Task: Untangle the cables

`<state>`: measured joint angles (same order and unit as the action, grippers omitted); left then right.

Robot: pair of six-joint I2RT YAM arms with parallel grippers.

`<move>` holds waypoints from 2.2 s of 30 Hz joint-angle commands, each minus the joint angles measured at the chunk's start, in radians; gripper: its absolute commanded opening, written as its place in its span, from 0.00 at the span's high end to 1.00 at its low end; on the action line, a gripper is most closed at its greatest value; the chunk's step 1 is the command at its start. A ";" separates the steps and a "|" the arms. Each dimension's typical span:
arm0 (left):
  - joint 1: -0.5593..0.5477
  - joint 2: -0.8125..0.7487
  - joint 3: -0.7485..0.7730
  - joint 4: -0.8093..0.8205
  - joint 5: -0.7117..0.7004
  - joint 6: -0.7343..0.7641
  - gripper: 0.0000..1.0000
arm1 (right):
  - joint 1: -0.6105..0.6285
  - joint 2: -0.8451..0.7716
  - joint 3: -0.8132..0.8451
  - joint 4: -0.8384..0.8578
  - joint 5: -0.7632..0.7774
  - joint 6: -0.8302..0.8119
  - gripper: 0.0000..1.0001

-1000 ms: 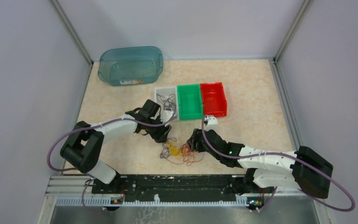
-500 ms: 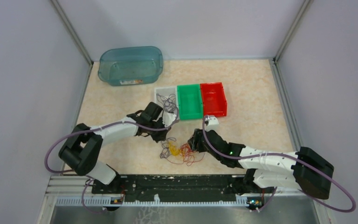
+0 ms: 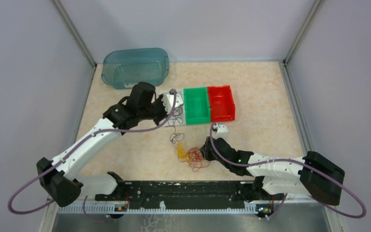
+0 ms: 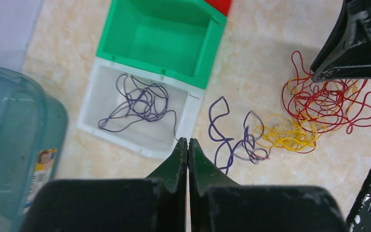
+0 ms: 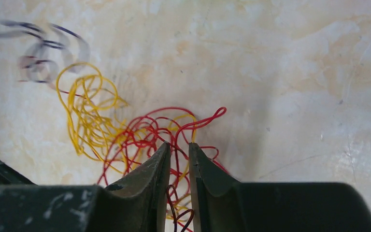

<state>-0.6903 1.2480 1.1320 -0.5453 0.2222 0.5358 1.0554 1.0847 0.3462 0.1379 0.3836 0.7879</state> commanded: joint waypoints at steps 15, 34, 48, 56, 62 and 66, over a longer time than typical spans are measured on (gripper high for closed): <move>0.000 -0.115 0.527 -0.128 0.042 0.046 1.00 | -0.006 -0.048 -0.099 -0.039 0.090 0.071 0.89; 0.000 -0.212 0.562 0.704 -0.207 0.246 1.00 | -0.005 -0.092 -0.173 -0.087 0.112 0.108 0.91; 0.000 -0.043 0.941 1.002 -0.230 0.397 1.00 | -0.006 -0.073 -0.189 -0.085 0.121 0.116 0.93; 0.000 0.130 1.266 1.152 -0.131 0.511 1.00 | -0.006 -0.066 -0.199 -0.101 0.129 0.122 0.94; 0.000 0.197 1.373 1.239 0.053 0.677 1.00 | -0.006 -0.061 -0.199 -0.103 0.127 0.129 0.95; 0.000 0.099 1.198 1.110 0.000 0.632 1.00 | -0.006 -0.077 -0.148 -0.147 0.137 0.107 0.92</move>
<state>-0.6903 1.4124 2.4229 0.6334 0.2092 1.1370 1.0554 1.0035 0.1722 0.1207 0.4957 0.9207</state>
